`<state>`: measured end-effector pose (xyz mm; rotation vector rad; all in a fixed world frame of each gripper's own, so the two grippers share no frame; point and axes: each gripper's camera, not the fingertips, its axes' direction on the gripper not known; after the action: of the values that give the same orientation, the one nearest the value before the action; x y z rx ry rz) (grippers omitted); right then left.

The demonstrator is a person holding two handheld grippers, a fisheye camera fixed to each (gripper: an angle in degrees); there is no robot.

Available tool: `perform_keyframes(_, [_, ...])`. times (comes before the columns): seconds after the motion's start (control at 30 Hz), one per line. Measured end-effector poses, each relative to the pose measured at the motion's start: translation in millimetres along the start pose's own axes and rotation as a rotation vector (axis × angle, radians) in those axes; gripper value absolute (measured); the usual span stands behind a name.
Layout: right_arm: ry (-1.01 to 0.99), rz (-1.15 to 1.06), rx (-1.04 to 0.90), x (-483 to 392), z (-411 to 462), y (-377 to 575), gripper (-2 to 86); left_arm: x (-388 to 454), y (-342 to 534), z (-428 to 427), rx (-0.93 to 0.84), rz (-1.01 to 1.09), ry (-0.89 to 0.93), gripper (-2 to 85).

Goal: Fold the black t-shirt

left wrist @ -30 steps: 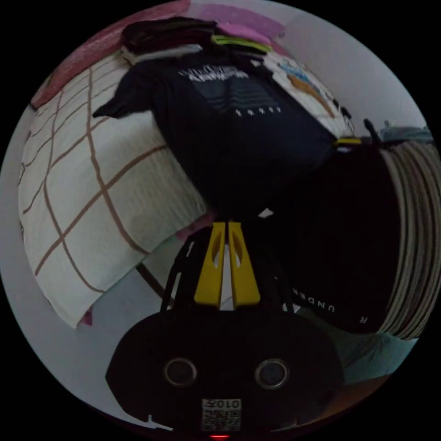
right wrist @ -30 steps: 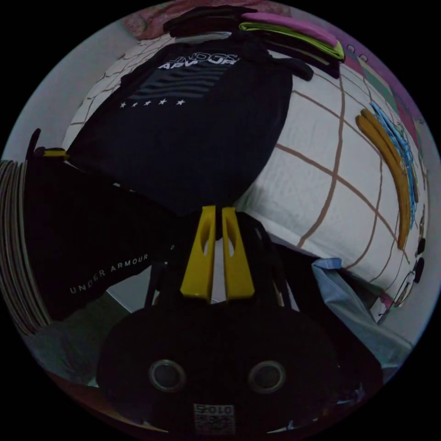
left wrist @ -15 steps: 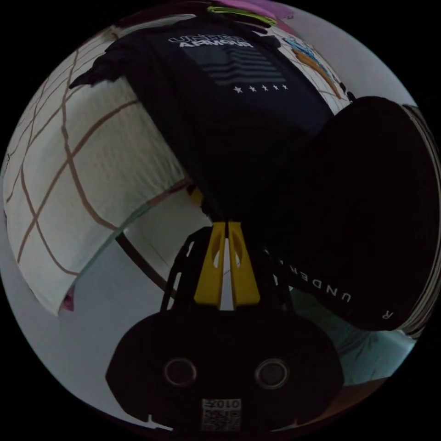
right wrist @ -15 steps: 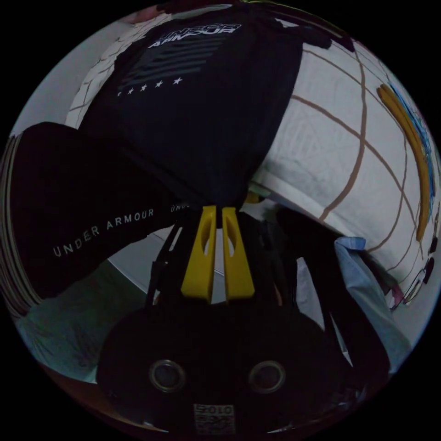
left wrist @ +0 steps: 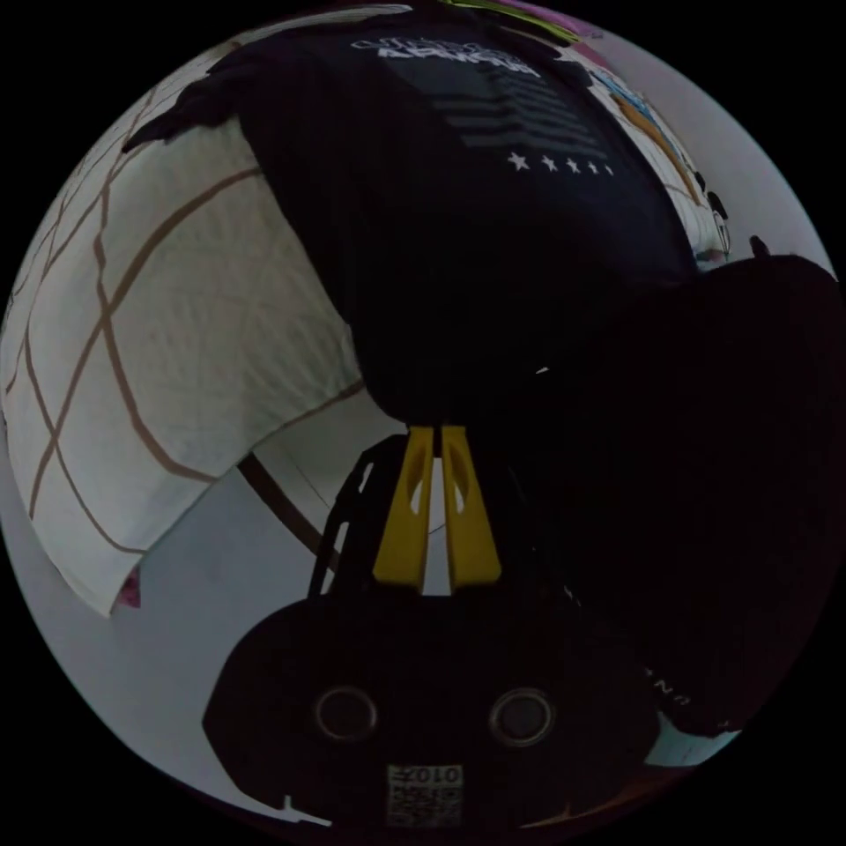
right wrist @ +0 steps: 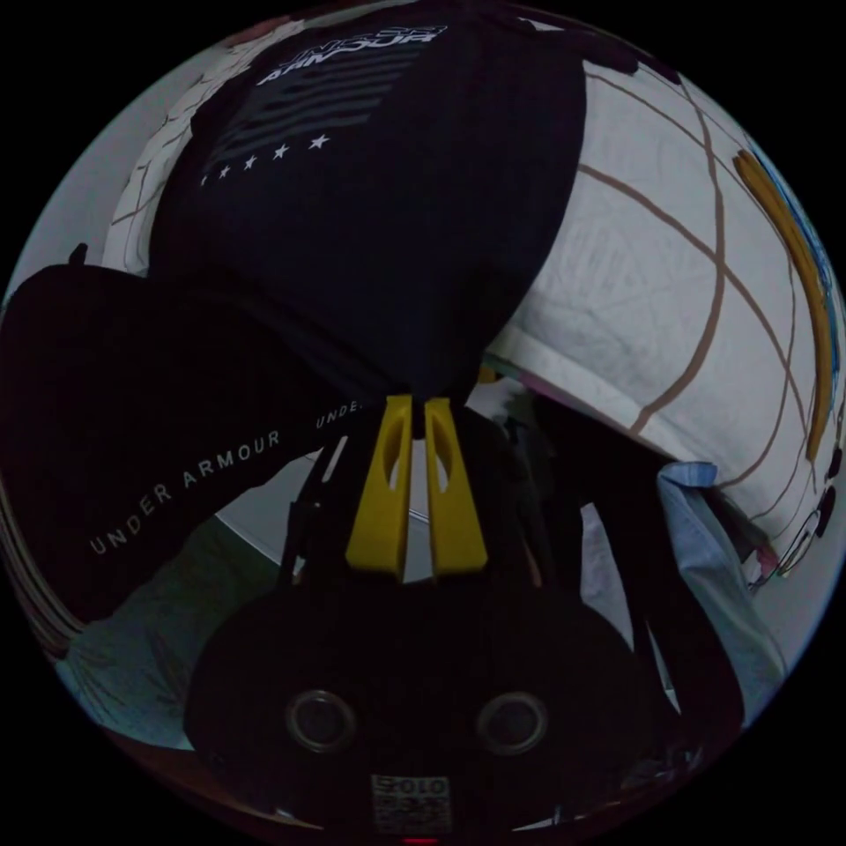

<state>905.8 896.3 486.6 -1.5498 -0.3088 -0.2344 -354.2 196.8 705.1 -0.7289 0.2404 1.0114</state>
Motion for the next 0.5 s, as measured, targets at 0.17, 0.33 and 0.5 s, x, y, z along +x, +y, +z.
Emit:
perform_keyframes(0.17, [0.043, -0.028, -0.038, -22.6, -1.8, 9.3, 3.7, 10.1, 9.7, 1.1, -0.042, 0.052, -0.008, -0.2])
perform_keyframes(0.33, [0.028, -0.038, -0.006, -39.0, -6.9, 33.0, 3.9, 7.5, 26.8, -3.6, -0.025, 0.075, 0.007, 0.0])
perform_keyframes(0.5, [0.025, -0.006, -0.009, -59.2, 5.3, 39.3, 3.7, -0.2, 42.8, 2.6, 0.042, -0.049, 0.004, 1.2])
